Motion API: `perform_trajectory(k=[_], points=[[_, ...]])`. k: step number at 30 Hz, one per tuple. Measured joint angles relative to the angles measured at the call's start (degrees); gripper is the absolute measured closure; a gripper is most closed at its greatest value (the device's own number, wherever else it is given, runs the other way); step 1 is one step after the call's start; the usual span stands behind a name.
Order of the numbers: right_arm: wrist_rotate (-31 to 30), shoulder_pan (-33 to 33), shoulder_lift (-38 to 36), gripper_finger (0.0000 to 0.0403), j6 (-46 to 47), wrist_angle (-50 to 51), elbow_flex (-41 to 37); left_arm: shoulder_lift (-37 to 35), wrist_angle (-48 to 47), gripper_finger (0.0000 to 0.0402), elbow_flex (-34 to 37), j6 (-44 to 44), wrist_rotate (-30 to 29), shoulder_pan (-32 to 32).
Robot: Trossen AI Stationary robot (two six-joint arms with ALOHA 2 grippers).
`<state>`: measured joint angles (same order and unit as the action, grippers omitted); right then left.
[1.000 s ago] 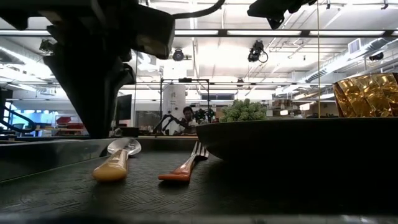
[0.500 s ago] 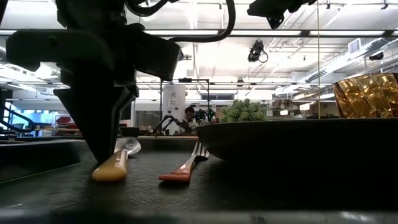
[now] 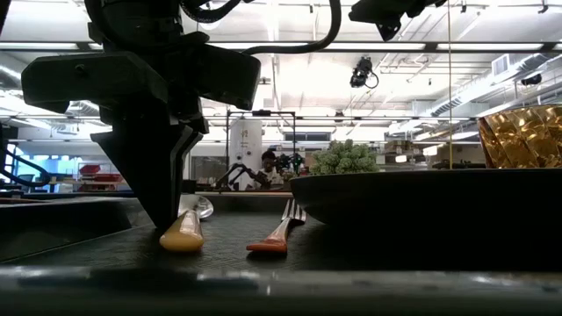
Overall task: Pick and place plate/cup/fork/spoon on tray
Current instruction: Put the yellow spoon to the left side of the orange fork on the black serving tray
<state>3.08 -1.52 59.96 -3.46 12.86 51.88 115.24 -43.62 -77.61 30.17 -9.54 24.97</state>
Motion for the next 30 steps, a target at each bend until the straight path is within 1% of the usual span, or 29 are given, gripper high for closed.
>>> perform_trajectory(k=[4,8,13,19,22,24,28,30], points=[[0.0,0.0,0.0,0.0339,0.0,-0.2,0.0,0.0,-1.6,0.0363,-0.9,-0.5,0.2,0.0],[0.0,0.0,0.0,0.0339,0.1,-0.4,0.0,0.0,-0.7,0.0363,-1.0,-1.3,0.1,0.0],[0.0,0.0,0.0,0.0339,0.1,-0.3,0.0,0.0,0.7,0.0363,-1.1,-3.7,-1.5,0.0],[0.0,0.0,0.0,0.0339,0.1,-0.3,0.0,0.0,0.8,0.0363,-1.1,-3.9,-2.8,0.0],[0.0,0.0,0.0,0.0339,0.1,-0.3,0.0,0.0,-0.7,0.0363,-1.2,-3.9,-0.9,0.0],[0.0,0.0,0.0,0.0339,0.1,-0.3,0.0,0.0,-2.0,0.0363,-1.2,-3.6,-0.8,0.0],[0.0,0.0,0.0,0.0339,0.1,-0.3,0.0,0.0,-3.1,0.0363,-2.4,-4.8,-0.9,0.0],[0.0,0.0,0.0,0.0339,0.1,-0.4,0.0,-0.1,-4.0,0.0363,-3.4,-5.3,-2.2,0.0]])
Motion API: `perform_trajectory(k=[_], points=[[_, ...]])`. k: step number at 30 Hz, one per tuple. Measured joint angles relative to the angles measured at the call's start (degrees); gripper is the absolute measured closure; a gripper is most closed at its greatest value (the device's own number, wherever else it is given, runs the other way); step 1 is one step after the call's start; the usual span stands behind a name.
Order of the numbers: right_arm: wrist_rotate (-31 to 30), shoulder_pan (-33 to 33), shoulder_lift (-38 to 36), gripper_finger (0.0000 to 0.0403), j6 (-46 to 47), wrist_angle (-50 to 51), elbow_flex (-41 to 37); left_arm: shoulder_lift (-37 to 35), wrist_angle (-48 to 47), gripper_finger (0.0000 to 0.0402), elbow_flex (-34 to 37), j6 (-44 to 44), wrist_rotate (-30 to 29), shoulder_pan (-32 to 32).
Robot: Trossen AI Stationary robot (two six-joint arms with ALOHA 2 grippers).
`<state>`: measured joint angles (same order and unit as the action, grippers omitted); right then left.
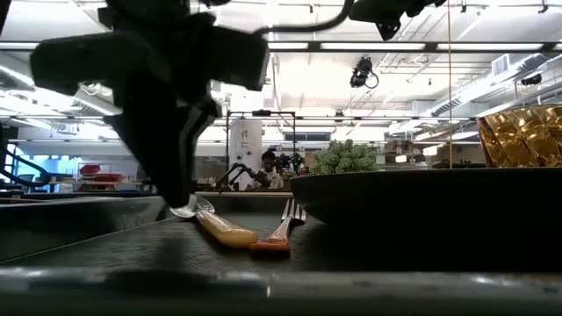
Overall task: Pick and place plate/cup/fork/spoon on tray
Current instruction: Put the yellow spoon to the left side of the orange fork on the black serving tray
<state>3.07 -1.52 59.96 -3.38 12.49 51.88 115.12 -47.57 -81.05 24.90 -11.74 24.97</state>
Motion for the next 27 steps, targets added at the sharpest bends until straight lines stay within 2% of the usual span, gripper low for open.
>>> perform_trajectory(k=[3,8,14,19,27], points=[[0.0,0.0,0.0,0.0339,0.0,0.0,0.0,0.0,-2.9,0.0363,-0.5,1.3,-2.8,0.0],[0.0,0.0,0.0,0.0339,0.0,-0.3,0.0,0.0,-4.3,0.036,-0.7,1.5,-3.8,-1.2],[0.0,0.0,0.0,0.0339,0.0,-0.5,0.0,0.0,-3.6,0.0314,0.3,0.9,-5.0,-3.8],[0.0,0.0,0.0,0.0339,0.0,-0.4,0.0,0.0,-3.2,0.0286,2.4,-2.9,-4.8,-5.3],[0.0,0.0,0.0,0.0339,-0.1,-0.5,0.0,0.0,3.7,0.0293,3.8,-11.1,-8.0,-5.6]])
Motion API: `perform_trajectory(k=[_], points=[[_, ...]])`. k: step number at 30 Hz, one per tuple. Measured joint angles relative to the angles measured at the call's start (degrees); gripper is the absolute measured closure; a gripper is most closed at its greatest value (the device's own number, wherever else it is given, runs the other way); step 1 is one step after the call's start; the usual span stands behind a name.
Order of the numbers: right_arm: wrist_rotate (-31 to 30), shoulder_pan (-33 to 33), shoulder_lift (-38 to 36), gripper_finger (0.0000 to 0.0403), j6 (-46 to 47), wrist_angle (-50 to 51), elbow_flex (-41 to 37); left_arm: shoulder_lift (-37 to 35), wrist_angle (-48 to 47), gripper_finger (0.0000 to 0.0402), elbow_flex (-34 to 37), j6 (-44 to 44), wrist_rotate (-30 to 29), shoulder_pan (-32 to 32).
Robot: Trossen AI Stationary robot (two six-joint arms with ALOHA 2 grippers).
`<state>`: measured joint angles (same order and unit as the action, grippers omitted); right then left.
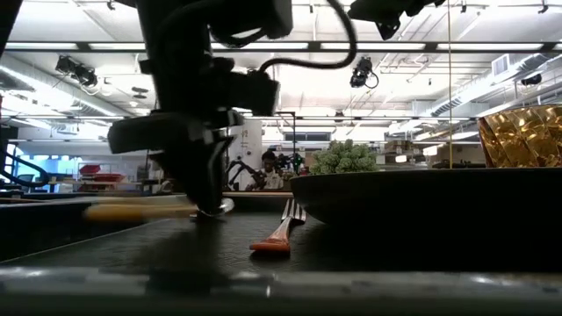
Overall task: Pick and place plate/cup/fork/spoon on tray
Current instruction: Put the yellow spoon to the left side of the orange fork on the black serving tray
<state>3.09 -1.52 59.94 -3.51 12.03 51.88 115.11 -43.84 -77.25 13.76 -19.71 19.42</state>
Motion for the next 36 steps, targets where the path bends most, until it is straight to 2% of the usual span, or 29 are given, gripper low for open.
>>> perform_trajectory(k=[10,16,20,26,36], points=[[0.0,0.0,0.0,0.0339,-0.1,0.0,0.0,0.0,5.0,0.0296,0.0,1.0,0.8,0.0],[0.0,0.0,0.0,0.0339,-0.1,0.0,0.0,0.0,0.4,0.0296,-2.8,2.1,1.0,0.0],[0.0,0.0,0.0,0.0339,0.1,0.0,0.0,0.0,-2.8,0.0296,-5.1,0.0,3.6,0.6],[0.0,0.0,0.0,0.0339,0.1,0.0,0.0,0.0,-9.2,0.0296,-6.4,-0.9,12.6,1.9],[0.0,0.0,0.0,0.0339,0.0,0.0,0.0,3.4,-6.1,0.0297,-6.4,-0.1,13.7,4.1]])
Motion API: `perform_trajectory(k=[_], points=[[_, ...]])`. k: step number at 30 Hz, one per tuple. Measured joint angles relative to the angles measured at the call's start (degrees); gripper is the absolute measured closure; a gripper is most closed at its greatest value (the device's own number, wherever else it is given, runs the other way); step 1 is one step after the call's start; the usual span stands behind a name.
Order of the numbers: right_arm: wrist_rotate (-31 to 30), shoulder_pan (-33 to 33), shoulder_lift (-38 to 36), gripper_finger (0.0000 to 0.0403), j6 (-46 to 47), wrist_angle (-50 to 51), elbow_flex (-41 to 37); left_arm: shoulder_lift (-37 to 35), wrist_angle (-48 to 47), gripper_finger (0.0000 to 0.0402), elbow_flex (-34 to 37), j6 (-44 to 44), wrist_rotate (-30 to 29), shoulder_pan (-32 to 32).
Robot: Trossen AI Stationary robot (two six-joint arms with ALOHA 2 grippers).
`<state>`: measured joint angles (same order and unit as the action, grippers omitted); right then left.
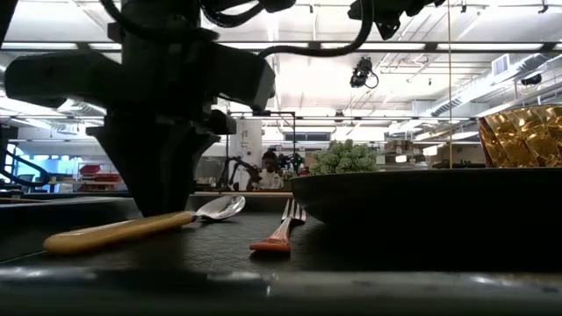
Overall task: Pick and place plate/cup/fork/spoon on tray
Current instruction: Put the yellow spoon to the left side of the orange fork on the black serving tray
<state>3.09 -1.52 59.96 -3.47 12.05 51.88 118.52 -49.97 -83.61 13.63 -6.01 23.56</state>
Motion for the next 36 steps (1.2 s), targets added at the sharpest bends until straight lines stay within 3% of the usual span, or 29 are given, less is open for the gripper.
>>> perform_trajectory(k=[36], points=[[0.0,0.0,0.0,0.0339,0.2,-0.8,0.0,1.5,2.7,0.0297,-3.3,2.4,1.0,-0.4]])
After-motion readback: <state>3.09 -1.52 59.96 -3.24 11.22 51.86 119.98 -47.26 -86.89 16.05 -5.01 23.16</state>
